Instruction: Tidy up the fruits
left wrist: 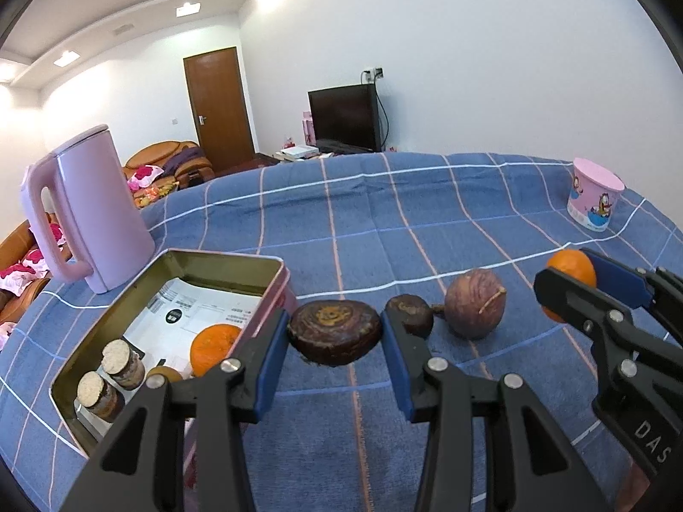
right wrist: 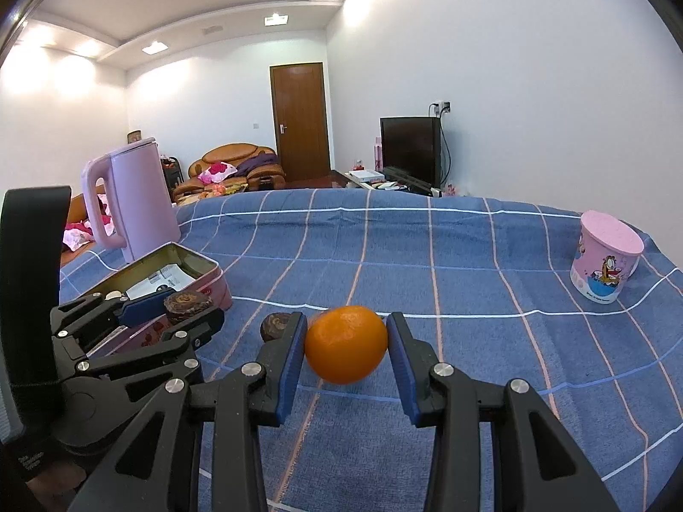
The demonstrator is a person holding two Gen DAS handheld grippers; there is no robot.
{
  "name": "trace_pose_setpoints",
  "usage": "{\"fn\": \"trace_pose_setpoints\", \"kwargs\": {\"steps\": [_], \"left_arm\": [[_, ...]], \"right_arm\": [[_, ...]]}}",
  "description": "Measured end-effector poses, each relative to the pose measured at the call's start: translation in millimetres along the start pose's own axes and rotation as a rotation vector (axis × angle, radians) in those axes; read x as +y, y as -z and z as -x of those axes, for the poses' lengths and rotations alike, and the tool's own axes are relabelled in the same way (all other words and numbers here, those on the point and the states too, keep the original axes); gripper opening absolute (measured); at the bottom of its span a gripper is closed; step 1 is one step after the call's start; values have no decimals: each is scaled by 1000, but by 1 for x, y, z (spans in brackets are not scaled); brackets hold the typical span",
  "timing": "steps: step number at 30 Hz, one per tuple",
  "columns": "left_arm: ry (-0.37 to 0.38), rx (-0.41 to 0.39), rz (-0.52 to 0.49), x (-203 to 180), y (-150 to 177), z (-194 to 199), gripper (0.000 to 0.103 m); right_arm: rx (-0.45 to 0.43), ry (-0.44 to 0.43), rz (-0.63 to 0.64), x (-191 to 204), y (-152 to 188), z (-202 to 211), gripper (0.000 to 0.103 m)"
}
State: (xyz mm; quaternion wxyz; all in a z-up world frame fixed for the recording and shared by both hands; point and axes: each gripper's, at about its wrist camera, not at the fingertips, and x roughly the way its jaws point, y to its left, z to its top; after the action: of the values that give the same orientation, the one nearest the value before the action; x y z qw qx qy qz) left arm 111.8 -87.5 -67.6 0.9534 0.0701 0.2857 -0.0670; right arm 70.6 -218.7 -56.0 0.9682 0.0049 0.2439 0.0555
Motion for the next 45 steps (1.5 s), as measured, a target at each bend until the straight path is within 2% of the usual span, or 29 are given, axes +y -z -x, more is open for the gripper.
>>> {"fn": "trace_pose_setpoints", "kwargs": {"steps": [45], "left_arm": [[-62,-185,57,10,7,37,45]], "right_arm": [[-153,12,25,4,4,31,41]]}}
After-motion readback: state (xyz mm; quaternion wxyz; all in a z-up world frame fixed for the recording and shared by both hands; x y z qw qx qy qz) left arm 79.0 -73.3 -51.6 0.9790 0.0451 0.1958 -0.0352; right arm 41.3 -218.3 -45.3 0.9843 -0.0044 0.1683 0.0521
